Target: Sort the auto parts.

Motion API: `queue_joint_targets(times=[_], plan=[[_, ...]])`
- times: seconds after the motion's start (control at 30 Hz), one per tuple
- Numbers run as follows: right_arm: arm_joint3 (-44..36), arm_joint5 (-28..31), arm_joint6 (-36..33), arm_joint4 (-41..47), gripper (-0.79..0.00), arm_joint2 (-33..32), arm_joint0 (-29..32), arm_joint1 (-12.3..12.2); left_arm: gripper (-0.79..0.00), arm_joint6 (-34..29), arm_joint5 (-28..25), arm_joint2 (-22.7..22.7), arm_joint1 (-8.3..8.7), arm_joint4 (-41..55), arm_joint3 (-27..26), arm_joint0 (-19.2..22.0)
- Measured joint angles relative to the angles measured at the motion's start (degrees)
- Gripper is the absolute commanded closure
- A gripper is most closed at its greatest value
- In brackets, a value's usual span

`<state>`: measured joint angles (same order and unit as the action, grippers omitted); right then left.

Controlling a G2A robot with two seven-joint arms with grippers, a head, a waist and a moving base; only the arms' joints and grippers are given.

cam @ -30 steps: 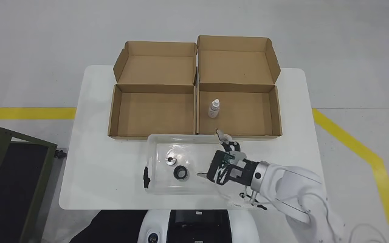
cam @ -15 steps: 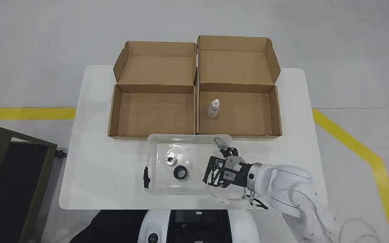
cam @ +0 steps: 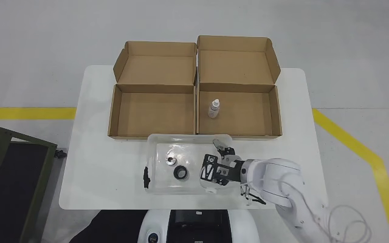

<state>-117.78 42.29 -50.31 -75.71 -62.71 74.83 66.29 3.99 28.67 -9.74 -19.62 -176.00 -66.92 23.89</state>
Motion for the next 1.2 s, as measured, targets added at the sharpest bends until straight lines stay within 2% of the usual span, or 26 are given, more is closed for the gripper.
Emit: queue_joint_targets(times=[0.07,0.27,0.67,0.93,1.07,1.2], plan=[[0.2,-0.1,-1.1,0.1,-0.757,0.4,-0.3,-0.1,-0.785,0.0,0.0,0.0,0.0,0.0,0.0,0.0],[0.6,-1.4,-4.5,0.4,-0.674,1.9,-1.3,-0.1,-0.785,0.0,0.0,0.0,0.0,0.0,0.0,0.0],[3.1,-4.1,-9.3,-0.3,-0.622,6.0,-4.4,0.2,-0.785,0.0,0.0,0.0,0.0,0.0,0.0,0.0],[5.7,-5.8,-10.4,-0.9,-0.542,8.1,-6.2,0.5,-0.785,0.0,0.0,0.0,0.0,0.0,0.0,0.0],[6.3,-6.5,-11.3,-1.6,-0.483,9.2,-7.0,0.6,-0.785,0.0,0.0,0.0,0.0,0.0,0.0,0.0],[6.9,-7.2,-11.7,-2.0,-0.326,9.8,-7.6,0.7,-0.785,0.0,0.0,0.0,0.0,0.0,0.0,0.0]])
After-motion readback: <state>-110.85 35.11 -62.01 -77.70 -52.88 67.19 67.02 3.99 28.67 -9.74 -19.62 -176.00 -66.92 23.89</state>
